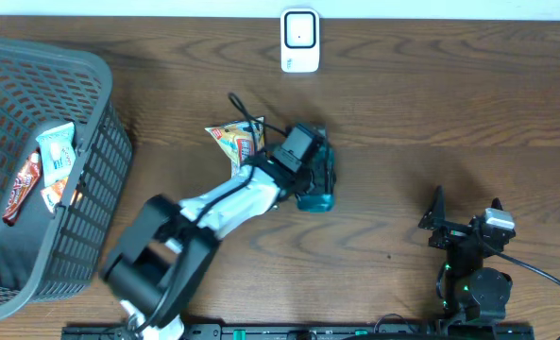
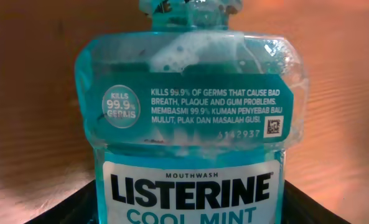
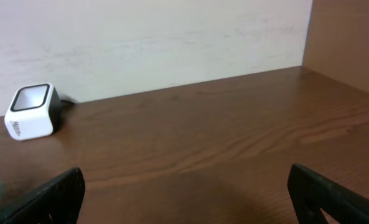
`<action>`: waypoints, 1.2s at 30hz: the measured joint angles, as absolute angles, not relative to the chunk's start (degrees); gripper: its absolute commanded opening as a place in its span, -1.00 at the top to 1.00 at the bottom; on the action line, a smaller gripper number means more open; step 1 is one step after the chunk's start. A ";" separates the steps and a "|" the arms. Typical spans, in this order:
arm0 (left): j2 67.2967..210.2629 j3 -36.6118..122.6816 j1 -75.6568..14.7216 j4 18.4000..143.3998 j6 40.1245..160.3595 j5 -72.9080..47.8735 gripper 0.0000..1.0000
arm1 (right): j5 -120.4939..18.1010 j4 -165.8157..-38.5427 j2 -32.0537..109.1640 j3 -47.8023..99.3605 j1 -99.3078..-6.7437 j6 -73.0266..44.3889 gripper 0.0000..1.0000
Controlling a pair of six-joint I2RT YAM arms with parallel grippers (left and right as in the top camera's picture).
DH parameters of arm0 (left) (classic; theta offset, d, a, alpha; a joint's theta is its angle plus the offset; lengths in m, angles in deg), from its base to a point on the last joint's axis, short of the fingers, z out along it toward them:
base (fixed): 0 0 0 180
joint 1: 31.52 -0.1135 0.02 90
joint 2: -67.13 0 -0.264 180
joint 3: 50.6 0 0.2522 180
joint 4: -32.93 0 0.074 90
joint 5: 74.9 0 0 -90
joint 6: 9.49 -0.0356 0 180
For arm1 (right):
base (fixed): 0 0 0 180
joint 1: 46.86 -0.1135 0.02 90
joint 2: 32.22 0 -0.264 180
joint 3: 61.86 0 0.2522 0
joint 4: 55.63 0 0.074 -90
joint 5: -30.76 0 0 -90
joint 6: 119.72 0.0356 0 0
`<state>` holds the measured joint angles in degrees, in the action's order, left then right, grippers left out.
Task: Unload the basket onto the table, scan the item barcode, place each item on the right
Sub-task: 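Carry the Listerine bottle and set it upright beside the snack bag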
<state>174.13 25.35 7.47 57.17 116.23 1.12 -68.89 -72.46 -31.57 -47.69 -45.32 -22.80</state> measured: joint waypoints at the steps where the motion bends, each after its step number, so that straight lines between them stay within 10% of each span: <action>1: 175.29 25.35 7.68 57.20 116.14 1.73 -0.20 | -68.89 -72.46 -31.59 -47.69 -45.34 -22.80 -0.99; 7: 175.90 26.18 7.71 57.57 113.43 4.40 -0.22 | -68.89 -72.49 -31.59 -47.69 -45.32 -22.80 -0.98; 22: 175.10 28.48 7.71 64.17 107.29 8.36 -0.98 | -68.87 -72.49 -31.59 -47.69 -45.32 -22.80 -0.98; 36: 143.64 50.97 -5.71 77.94 95.07 29.78 -0.96 | -68.87 -72.49 -31.59 -47.69 -45.32 -22.82 -0.99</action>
